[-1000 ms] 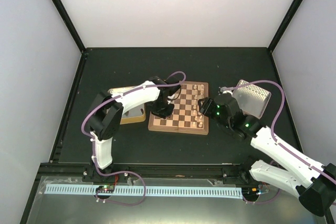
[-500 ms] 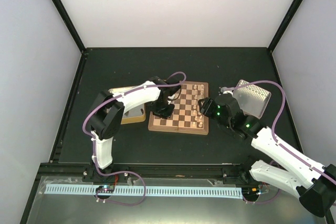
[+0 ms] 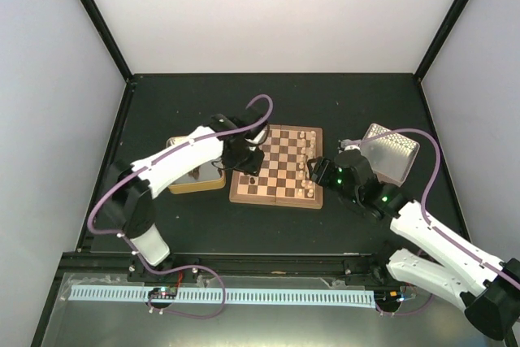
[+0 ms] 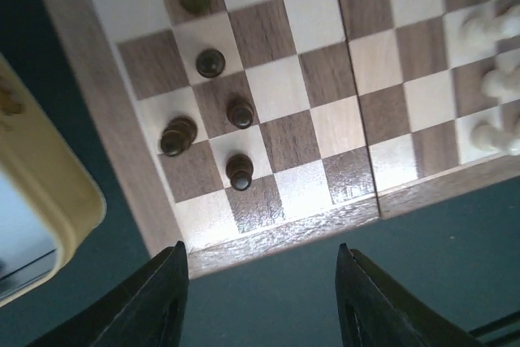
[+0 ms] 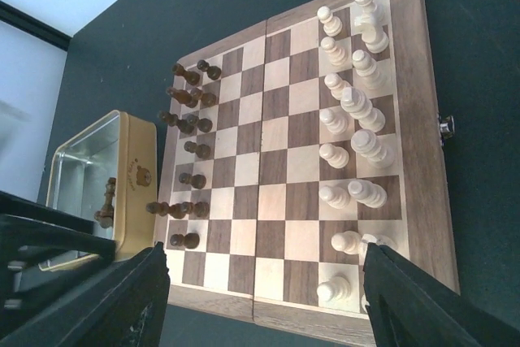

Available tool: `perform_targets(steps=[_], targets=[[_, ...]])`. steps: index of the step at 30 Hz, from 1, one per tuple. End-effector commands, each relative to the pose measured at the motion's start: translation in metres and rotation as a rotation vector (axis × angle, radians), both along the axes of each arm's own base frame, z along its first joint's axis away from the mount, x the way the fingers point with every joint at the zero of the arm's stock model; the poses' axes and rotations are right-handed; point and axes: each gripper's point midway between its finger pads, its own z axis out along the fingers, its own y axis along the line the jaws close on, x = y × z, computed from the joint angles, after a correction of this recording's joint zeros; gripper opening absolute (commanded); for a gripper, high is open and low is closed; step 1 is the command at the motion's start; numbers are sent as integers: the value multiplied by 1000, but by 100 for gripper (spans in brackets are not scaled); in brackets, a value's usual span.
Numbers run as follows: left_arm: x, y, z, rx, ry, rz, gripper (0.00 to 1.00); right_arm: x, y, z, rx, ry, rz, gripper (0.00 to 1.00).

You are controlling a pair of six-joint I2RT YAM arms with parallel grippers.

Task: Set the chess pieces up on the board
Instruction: Place the chess piece on the chessboard.

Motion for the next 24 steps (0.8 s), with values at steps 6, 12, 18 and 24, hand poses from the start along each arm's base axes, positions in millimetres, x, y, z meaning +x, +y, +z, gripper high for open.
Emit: perform_targets(steps=[6, 12, 18, 24], targets=[[36, 74, 86, -97, -378, 262, 56, 4, -1, 2, -40, -90, 41, 72], [47, 153, 96, -168, -545, 504, 66, 11, 15, 0, -79, -131, 136, 74], [55, 176, 81, -185, -501, 560, 59, 24, 27, -12, -129, -122, 165, 72], [63, 186, 20, -112, -232, 607, 38, 35, 37, -33, -197, -36, 182, 66]])
